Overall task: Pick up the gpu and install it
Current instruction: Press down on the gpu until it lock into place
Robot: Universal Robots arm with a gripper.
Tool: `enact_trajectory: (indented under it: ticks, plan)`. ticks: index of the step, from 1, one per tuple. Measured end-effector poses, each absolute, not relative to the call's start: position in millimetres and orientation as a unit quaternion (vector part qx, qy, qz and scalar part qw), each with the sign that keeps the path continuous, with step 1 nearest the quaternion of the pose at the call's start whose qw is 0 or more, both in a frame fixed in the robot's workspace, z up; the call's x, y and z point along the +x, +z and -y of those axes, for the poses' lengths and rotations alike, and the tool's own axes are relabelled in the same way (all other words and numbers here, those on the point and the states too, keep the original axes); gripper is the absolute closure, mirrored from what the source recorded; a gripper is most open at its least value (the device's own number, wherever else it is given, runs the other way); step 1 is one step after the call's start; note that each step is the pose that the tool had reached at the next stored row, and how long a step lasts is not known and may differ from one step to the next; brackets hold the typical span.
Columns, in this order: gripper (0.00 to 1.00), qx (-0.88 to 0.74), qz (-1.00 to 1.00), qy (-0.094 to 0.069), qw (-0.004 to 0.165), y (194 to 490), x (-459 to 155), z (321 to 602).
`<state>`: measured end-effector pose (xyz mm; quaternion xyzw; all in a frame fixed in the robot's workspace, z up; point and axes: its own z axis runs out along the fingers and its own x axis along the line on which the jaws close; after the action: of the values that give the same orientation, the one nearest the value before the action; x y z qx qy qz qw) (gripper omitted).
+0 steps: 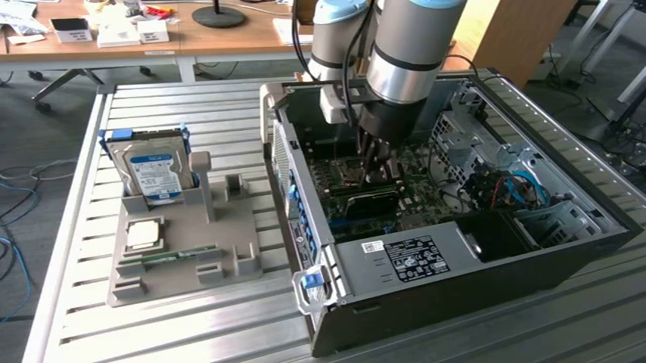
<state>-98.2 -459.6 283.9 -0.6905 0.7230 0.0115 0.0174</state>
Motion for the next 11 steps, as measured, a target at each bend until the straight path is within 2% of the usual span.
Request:
enact_trajectory:
  ticks: [11]
  plan:
    - [0.89,-0.691,-0.723,0.011,0.017,279.8,-98.1,459.6]
